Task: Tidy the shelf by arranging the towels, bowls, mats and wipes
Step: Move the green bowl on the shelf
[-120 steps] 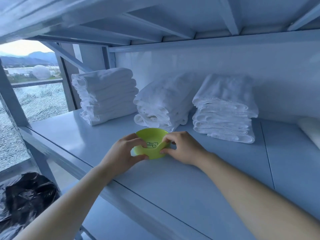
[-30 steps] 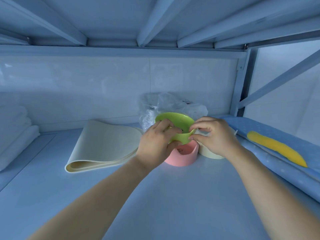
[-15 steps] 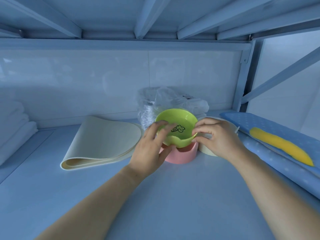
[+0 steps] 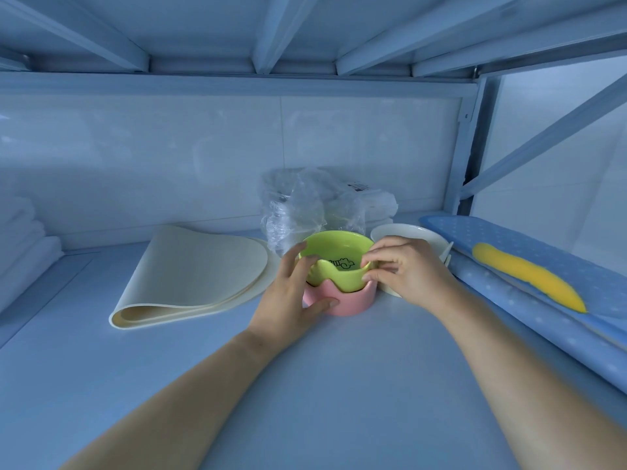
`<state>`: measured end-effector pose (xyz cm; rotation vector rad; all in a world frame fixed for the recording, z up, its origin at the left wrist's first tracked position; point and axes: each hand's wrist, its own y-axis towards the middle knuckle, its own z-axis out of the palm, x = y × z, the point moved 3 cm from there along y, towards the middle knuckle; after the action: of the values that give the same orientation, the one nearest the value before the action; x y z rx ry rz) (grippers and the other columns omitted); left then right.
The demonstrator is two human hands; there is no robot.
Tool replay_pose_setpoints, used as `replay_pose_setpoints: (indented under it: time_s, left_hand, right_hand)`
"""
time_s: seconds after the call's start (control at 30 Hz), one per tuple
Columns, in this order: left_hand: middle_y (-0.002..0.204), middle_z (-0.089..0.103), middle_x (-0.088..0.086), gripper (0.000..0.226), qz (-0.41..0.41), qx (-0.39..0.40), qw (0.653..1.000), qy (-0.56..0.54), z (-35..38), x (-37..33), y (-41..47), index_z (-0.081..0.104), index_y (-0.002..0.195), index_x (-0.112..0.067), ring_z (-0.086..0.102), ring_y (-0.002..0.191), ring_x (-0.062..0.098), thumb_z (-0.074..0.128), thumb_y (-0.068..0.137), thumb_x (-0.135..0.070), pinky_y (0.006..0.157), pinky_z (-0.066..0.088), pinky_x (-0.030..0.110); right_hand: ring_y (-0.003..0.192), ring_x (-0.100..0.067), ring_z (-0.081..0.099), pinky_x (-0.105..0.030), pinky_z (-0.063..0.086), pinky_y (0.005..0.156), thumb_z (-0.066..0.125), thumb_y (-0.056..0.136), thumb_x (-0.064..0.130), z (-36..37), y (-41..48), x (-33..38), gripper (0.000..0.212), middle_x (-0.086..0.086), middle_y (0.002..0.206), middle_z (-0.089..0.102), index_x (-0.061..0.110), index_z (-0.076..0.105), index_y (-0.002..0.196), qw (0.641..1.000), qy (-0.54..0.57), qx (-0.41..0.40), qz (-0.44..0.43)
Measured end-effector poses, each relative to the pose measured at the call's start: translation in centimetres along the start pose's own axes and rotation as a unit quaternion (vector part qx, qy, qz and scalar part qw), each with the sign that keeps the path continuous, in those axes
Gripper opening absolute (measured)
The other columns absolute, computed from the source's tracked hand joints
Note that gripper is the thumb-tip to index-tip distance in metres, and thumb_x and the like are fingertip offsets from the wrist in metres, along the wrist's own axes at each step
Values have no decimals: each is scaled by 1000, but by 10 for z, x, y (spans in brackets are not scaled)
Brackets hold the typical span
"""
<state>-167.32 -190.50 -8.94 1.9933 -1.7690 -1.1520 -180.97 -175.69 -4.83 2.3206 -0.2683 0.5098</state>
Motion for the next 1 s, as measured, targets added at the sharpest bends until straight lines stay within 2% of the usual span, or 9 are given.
replay_pose_setpoints:
  time_s: [0.07, 0.17, 0.23, 0.33, 0.43, 0.67, 0.8, 0.87, 1.0]
  left_hand:
    - [144, 31, -2, 63, -5, -1, 1000, -4, 0, 0, 0, 45, 126, -14, 49, 107, 14, 75, 75, -34, 80, 46, 28]
    - [131, 43, 0, 60, 14, -15, 1000, 0, -1, -3, -1, 47, 123, -11, 43, 106, 7, 75, 75, -32, 80, 38, 17]
    - [128, 44, 0, 58, 21, -12, 1000, 9, -1, -3, 0, 47, 122, -11, 44, 108, 10, 74, 76, -34, 80, 32, 12]
    - [128, 43, 2, 58, 28, -9, 999, 22, 1, 0, -1, 47, 124, -12, 45, 114, 16, 72, 78, -37, 87, 31, 12]
    - [130, 41, 3, 57, 30, -6, 999, 32, 2, 0, -2, 45, 125, -11, 43, 116, 18, 69, 80, -38, 90, 31, 14]
    - [124, 46, 4, 53, 35, -17, 998, 50, 2, 1, -1, 49, 117, -8, 44, 111, 19, 71, 78, -37, 87, 26, 10]
    - [123, 48, 7, 57, 47, -26, 997, 64, 2, 1, 0, 49, 115, -8, 40, 110, 15, 62, 78, -50, 89, 25, 10]
    - [123, 49, 7, 56, 52, -32, 996, 64, 1, 0, 0, 47, 115, -12, 40, 111, 15, 55, 78, -53, 92, 25, 11]
    - [132, 46, 9, 58, 73, -39, 994, 67, 5, -1, 1, 41, 126, -12, 37, 123, 18, 57, 81, -45, 103, 20, 14]
  right_hand:
    - [77, -24, 64, -38, 56, 75, 78, 71, 5, 0, 1, -1, 16, -7, 88, 64, 9, 74, 86, 1000, 12, 7, 10]
    - [79, -26, 61, -44, 54, 76, 80, 70, 10, -2, 2, -1, 17, -7, 86, 63, 18, 73, 84, 999, 13, 19, 22]
    - [80, -26, 61, -45, 52, 77, 80, 69, 14, -2, 2, -1, 20, -6, 84, 62, 23, 71, 84, 999, -3, 21, 26]
    - [80, -23, 60, -45, 52, 76, 81, 65, 22, 0, 1, 1, 26, 1, 84, 61, 28, 69, 87, 999, -10, 26, 34]
    - [81, -20, 59, -41, 50, 75, 83, 62, 24, 5, 0, 5, 31, 4, 87, 62, 25, 69, 89, 997, -45, 47, 28]
    - [82, -19, 55, -36, 48, 73, 89, 53, 26, 8, 0, 8, 39, 2, 86, 60, 20, 66, 83, 995, -71, 56, 38]
    - [80, -17, 53, -33, 46, 71, 89, 53, 25, 8, 0, 9, 39, 7, 84, 56, 20, 66, 83, 995, -75, 48, 44]
    - [79, -18, 53, -34, 46, 71, 89, 53, 24, 8, 0, 9, 38, 6, 83, 56, 20, 66, 83, 995, -73, 47, 44]
    - [78, -22, 56, -38, 47, 72, 88, 55, 22, 10, -1, 10, 35, 6, 84, 56, 18, 67, 84, 996, -75, 37, 27]
